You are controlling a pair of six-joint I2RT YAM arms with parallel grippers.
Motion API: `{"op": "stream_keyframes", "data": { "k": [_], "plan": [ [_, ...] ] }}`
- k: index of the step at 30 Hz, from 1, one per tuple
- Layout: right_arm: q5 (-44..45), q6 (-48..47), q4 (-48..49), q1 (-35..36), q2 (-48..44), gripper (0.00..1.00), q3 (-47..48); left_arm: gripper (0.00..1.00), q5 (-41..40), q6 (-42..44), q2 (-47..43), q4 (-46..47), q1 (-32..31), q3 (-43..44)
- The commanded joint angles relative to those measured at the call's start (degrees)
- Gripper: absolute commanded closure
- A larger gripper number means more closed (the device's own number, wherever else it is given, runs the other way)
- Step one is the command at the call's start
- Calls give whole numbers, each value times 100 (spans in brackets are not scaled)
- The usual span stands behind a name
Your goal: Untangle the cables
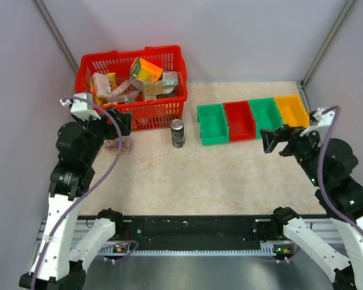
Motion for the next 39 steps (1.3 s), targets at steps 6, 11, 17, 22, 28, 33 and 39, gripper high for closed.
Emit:
{"op": "stream_keyframes", "data": {
  "k": [6, 11, 17, 22, 28, 33, 39],
  "plan": [
    [-1636, 482, 91, -41, 372, 1, -846, 2, -2028, -2945, 849, -1100, 449, -1297],
    [-2455, 921, 118, -50, 363, 1, -1303, 2, -1631, -4320, -21, -27, 1390, -2899],
    [-2747, 1071, 65, -50, 30, 1, -1761, 2, -1844, -4884, 178, 218, 1732, -3164],
    [-2720, 1071, -49, -50, -287, 1, -1902, 2, -537, -5453, 1161, 1272, 2444, -3269],
    [-2773, 1212, -137, -41, -524, 1, -1946, 5, 565, -5685, 2919, 2775, 2718, -3182],
    [-2834, 1379, -155, -41, -709, 1, -2078, 21, 1584, -5709, 4027, 3443, 2885, -3067],
    [-2852, 1440, -207, -50, -849, 1, -2104, 58, 2086, -6071, 4547, 4262, 2850, -3366]
  ]
}}
